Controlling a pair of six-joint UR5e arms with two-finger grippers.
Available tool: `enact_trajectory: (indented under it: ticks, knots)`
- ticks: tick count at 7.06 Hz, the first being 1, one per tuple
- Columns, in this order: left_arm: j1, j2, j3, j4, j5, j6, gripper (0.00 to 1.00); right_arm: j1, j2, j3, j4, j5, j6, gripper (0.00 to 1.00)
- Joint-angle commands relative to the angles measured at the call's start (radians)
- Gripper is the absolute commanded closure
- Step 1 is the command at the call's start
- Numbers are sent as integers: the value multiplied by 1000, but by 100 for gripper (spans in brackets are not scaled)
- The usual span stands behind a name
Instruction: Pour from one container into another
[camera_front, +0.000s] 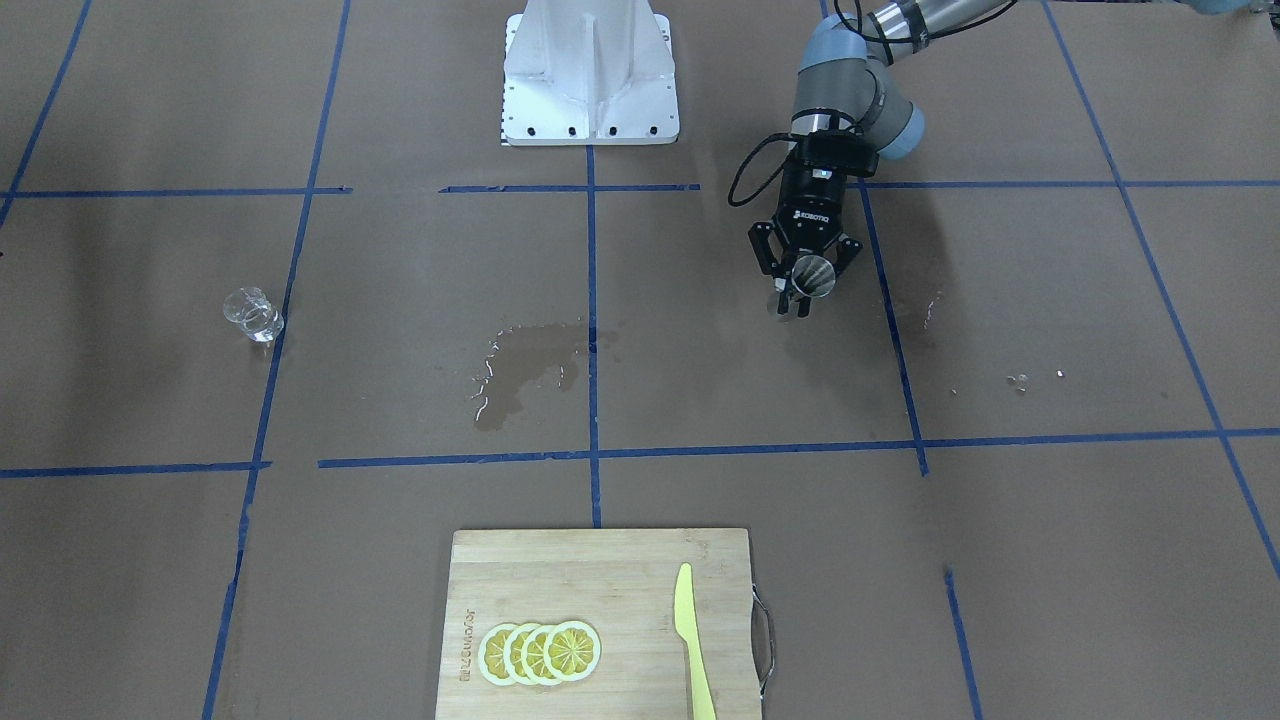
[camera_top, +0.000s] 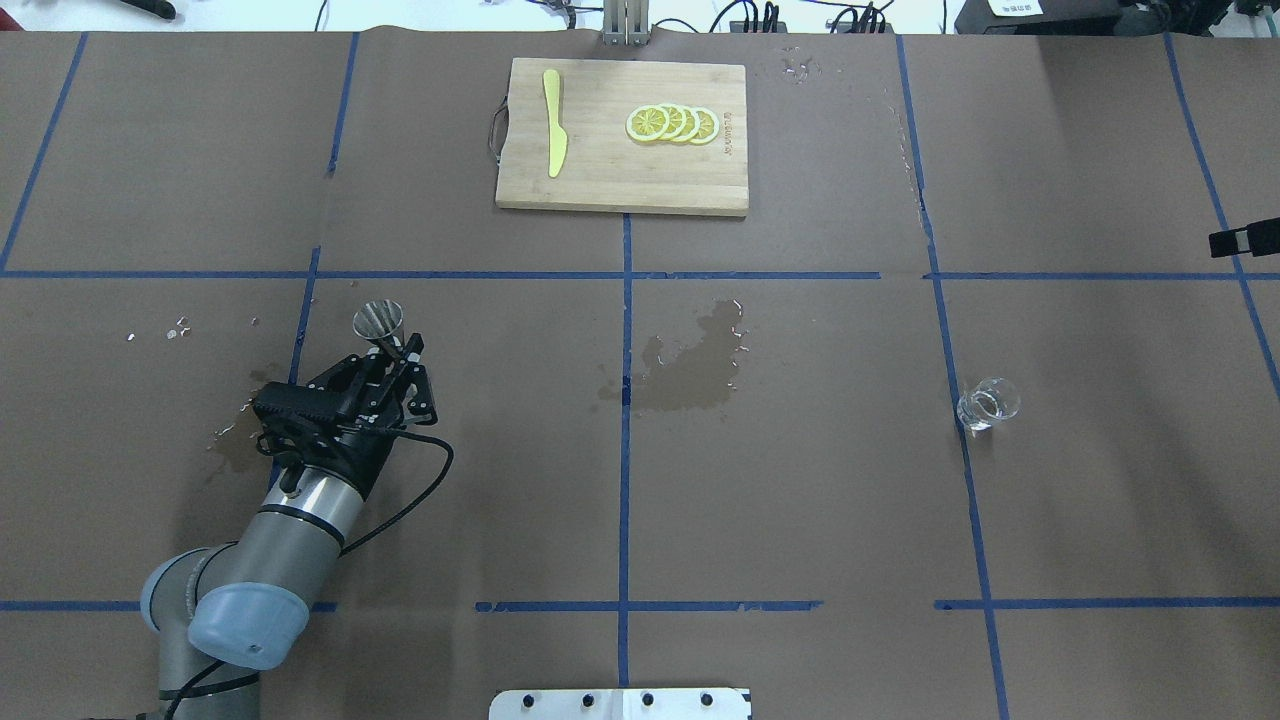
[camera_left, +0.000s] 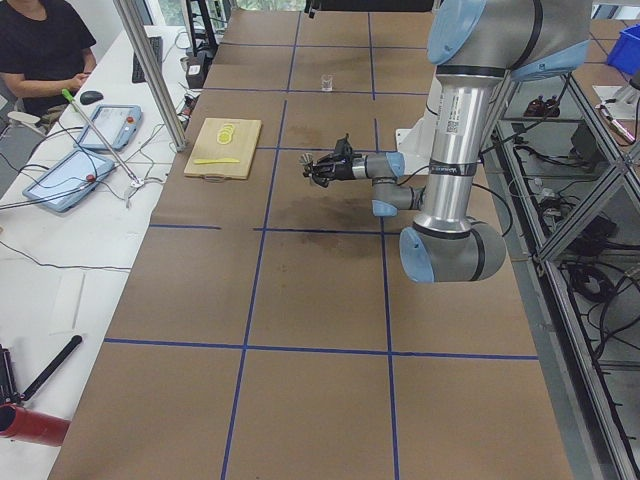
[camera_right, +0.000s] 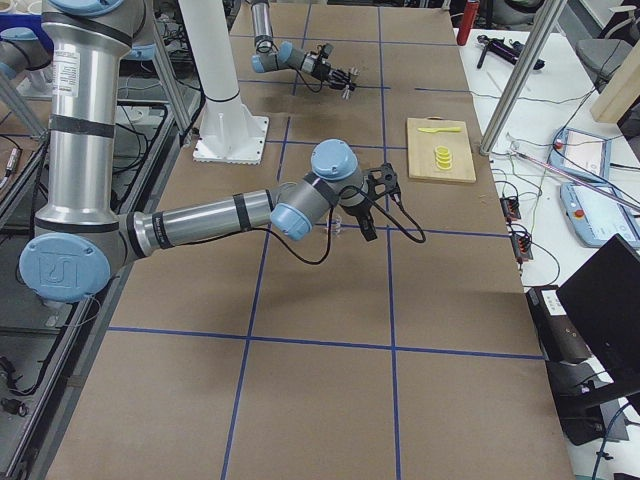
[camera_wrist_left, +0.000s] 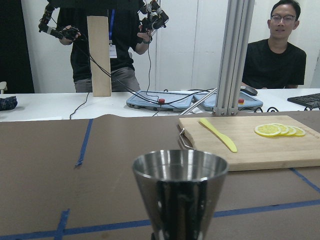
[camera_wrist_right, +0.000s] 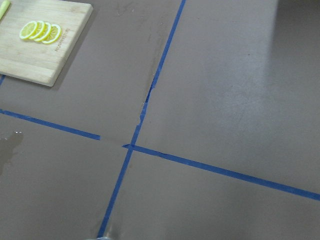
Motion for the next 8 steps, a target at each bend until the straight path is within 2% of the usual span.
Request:
enact_trajectory:
  ticks: [1, 2, 3, 6, 7, 8]
  knots:
    - [-1, -75, 10, -8, -9, 87, 100, -60, -34, 3, 126, -44, 66, 2]
    - [-5, -124, 11, -6, -7, 165, 100, -122, -70, 3, 208, -132, 105, 1]
    - [-20, -149, 13, -6, -7, 184, 100, -178, -71, 14, 233, -174, 204, 1]
    - [-24, -177, 79, -6, -5, 187, 100, -342, -72, 70, 234, -321, 287, 1]
    - [-22, -183, 85, -5, -7, 189, 100, -402, -89, 83, 235, -412, 287, 1]
    - [-22, -236, 118, -5, 4, 189, 100, -506, -133, 107, 237, -583, 288, 1]
